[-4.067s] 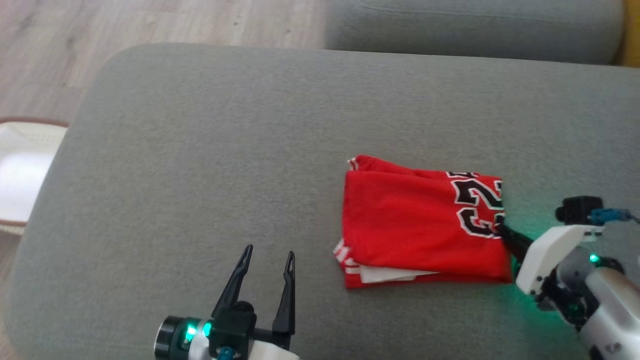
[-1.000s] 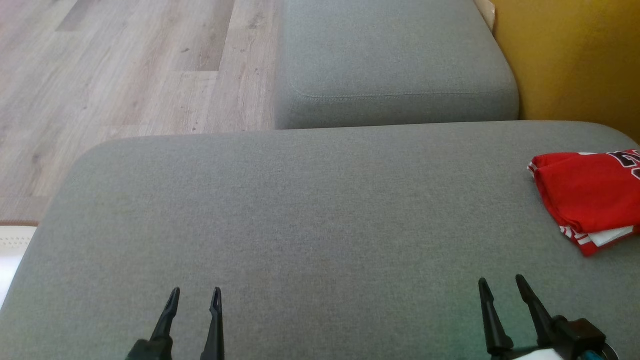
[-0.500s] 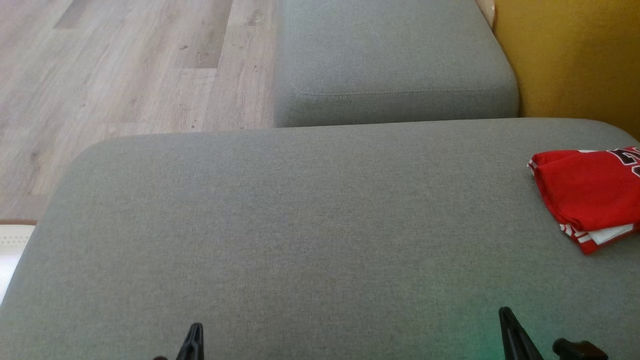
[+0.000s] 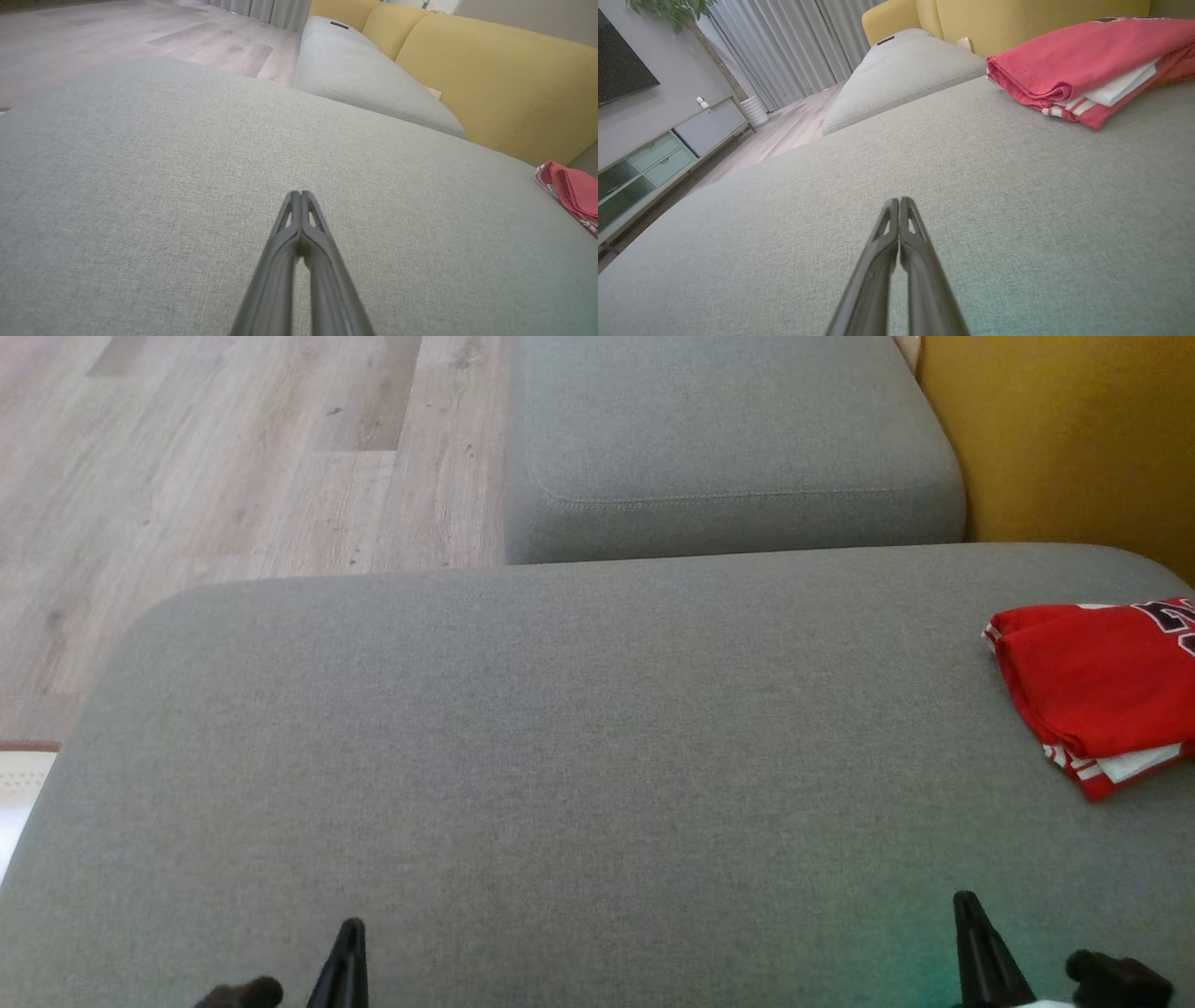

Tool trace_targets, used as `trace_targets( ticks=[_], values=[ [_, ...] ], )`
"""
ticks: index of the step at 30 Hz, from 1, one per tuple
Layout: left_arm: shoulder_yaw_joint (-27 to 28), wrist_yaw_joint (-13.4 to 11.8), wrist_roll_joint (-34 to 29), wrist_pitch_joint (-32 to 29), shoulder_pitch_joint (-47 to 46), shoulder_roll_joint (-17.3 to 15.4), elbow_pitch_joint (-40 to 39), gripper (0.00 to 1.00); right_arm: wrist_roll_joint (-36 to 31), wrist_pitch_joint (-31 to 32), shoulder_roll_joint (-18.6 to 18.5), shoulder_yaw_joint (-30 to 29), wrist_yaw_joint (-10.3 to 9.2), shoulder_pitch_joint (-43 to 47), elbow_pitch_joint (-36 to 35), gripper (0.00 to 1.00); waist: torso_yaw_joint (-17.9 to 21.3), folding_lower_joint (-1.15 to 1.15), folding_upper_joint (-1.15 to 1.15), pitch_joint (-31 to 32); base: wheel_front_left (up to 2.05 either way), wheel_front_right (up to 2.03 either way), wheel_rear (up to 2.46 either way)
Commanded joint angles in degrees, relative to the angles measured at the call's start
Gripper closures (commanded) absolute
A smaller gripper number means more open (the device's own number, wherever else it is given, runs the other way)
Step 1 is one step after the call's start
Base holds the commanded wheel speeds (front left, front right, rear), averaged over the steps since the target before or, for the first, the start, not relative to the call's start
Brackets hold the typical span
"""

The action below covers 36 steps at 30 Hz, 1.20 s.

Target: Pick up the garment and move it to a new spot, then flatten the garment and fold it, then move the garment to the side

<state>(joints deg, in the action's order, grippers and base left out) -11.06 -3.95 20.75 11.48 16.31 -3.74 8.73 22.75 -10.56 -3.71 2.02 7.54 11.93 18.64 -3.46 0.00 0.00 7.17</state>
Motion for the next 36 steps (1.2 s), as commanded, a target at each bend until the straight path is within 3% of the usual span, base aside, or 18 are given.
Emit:
trace_targets(
  ticks=[1,36],
  values=[
    [1.13,0.53,2.12,-0.36,-3.19,-0.66,-1.60,1.00,2.05,0.45,0.11,-0.35,-0.01,-3.50,-2.01,1.00,0.07,0.00,0.00,-0.13,0.00,0.00,0.00],
    [5.34,4.23,26.67,-5.22,-9.62,-1.12,0.63,1.00,24.80,6.08,0.35,-3.14,-0.03,-8.44,-2.89,1.00,1.21,0.00,0.00,-2.57,0.00,0.00,0.00]
  ],
)
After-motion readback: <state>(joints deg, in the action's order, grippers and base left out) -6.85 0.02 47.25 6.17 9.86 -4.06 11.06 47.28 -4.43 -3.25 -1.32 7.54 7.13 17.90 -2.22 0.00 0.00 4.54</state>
